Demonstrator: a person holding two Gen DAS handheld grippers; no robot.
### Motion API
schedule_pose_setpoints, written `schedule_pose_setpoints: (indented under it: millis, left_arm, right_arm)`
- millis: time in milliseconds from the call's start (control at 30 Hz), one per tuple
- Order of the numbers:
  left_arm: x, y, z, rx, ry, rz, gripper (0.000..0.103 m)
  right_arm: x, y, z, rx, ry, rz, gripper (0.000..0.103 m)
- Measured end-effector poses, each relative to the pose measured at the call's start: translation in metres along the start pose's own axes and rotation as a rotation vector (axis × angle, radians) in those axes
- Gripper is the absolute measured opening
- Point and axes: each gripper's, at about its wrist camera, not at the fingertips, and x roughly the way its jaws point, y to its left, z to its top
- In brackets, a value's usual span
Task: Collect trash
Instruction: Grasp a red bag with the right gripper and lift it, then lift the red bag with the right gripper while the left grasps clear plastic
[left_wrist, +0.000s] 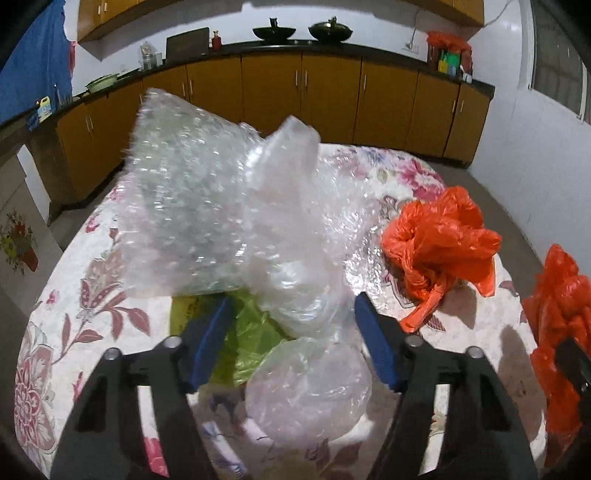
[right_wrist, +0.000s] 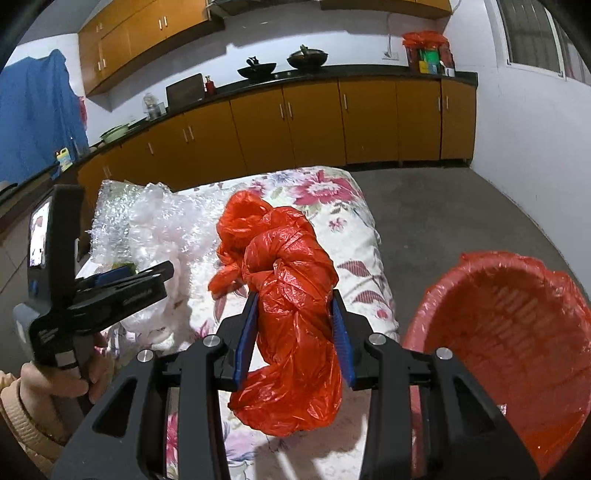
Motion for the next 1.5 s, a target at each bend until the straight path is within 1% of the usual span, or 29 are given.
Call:
schedule_pose_setpoints:
  millis: [67, 100, 133, 167, 267, 333, 500, 833, 1000, 1100, 1233, 1333, 1500]
  left_arm:
    - [0.001, -0.007, -0.002, 0.029, -0.005, 0.005, 0.051]
    - [0.002, -0.011, -0.003, 0.046, -0.007, 0.004, 0.048]
    - [0.003, -0.014, -0.005, 0.06, -0.005, 0.001, 0.041]
    - [0.005, -0.017, -0.006, 0.073, -0.001, -0.004, 0.037]
    - [0.002, -0.021, -0.01, 0.086, -0.013, -0.017, 0.033]
    - [-0.003, -0.021, -0.011, 0.084, -0.025, -0.043, 0.033]
    - [-0.017, -0.022, -0.018, 0.1, -0.055, -0.076, 0.032]
    - [-0.06, -0.033, -0.033, 0.148, -0.136, -0.141, 0.032]
    - [-0.076, -0.048, -0.039, 0.17, -0.148, -0.181, 0.032]
    - [-0.076, -0.051, -0.047, 0.178, -0.135, -0.183, 0.032]
    - [-0.068, -0.041, -0.053, 0.163, -0.104, -0.16, 0.032]
    - [-0.065, -0.023, -0.053, 0.127, -0.082, -0.153, 0.032]
    - [-0.075, 0.007, -0.05, 0.099, -0.103, -0.136, 0.033]
  right_arm:
    - [0.001, -0.001, -0.003, 0.007, 0.007, -0.001, 0.039]
    - [0.001, -0.003, -0.004, 0.012, 0.01, -0.001, 0.039]
    - [0.002, -0.005, -0.005, 0.022, 0.013, 0.0, 0.039]
    - [0.001, -0.007, -0.007, 0.028, 0.014, -0.001, 0.039]
    - [-0.002, -0.012, -0.009, 0.041, 0.013, -0.006, 0.039]
    - [-0.005, -0.014, -0.009, 0.046, 0.008, -0.01, 0.039]
    - [-0.016, -0.016, -0.009, 0.063, -0.007, -0.017, 0.039]
    - [-0.037, -0.03, -0.013, 0.105, -0.026, -0.045, 0.039]
    - [-0.042, -0.042, -0.017, 0.133, -0.022, -0.055, 0.039]
    - [-0.042, -0.045, -0.021, 0.143, -0.013, -0.059, 0.039]
    - [-0.043, -0.046, -0.024, 0.145, -0.007, -0.057, 0.039]
    - [-0.042, -0.047, -0.026, 0.148, -0.002, -0.055, 0.039]
    - [-0.041, -0.045, -0.027, 0.151, 0.002, -0.045, 0.039]
